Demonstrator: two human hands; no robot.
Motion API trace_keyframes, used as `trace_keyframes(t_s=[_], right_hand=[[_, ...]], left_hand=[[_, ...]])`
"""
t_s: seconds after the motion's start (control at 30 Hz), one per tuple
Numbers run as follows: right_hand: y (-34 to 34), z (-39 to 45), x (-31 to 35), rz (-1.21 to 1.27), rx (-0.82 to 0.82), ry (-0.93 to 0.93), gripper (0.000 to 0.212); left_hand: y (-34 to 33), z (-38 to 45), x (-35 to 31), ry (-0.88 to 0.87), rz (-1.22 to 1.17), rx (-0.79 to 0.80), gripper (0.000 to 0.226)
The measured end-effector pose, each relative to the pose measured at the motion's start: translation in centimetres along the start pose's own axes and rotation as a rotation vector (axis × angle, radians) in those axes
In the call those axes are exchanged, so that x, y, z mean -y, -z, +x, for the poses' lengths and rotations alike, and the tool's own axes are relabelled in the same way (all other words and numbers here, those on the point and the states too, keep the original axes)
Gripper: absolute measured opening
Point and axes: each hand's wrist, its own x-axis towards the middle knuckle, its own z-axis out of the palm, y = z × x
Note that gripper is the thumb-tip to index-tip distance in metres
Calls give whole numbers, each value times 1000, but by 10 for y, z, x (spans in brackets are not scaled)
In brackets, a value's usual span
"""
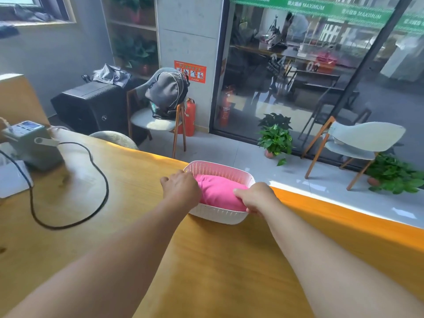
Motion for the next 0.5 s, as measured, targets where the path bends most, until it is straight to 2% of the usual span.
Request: trace_keyframes(t_s=[0.1,0.17,0.23,0.27,0.33,0.5], right_hand=[[2,-2,3,-163,22,-3,37],[0,-7,3,-358,-99,46,36],[-3,-9,-1,-490,-254,242,39],[-5,-7,-3,-507,-244,363,39],[-9,-4,-7,-531,-121,512,36],[-11,14,-6,-617,-7,466,30]], left_hand=[[2,-1,-1,-43,69,9,29],[1,-2,0,-105,91,-20,31],[-3,-2,0,-269,-5,-46,32],[-5,-3,0,-369,-72,-28,28],[-5,-3,0,-481,-102,37,28],[-7,6,-6,-439,5,125,25]])
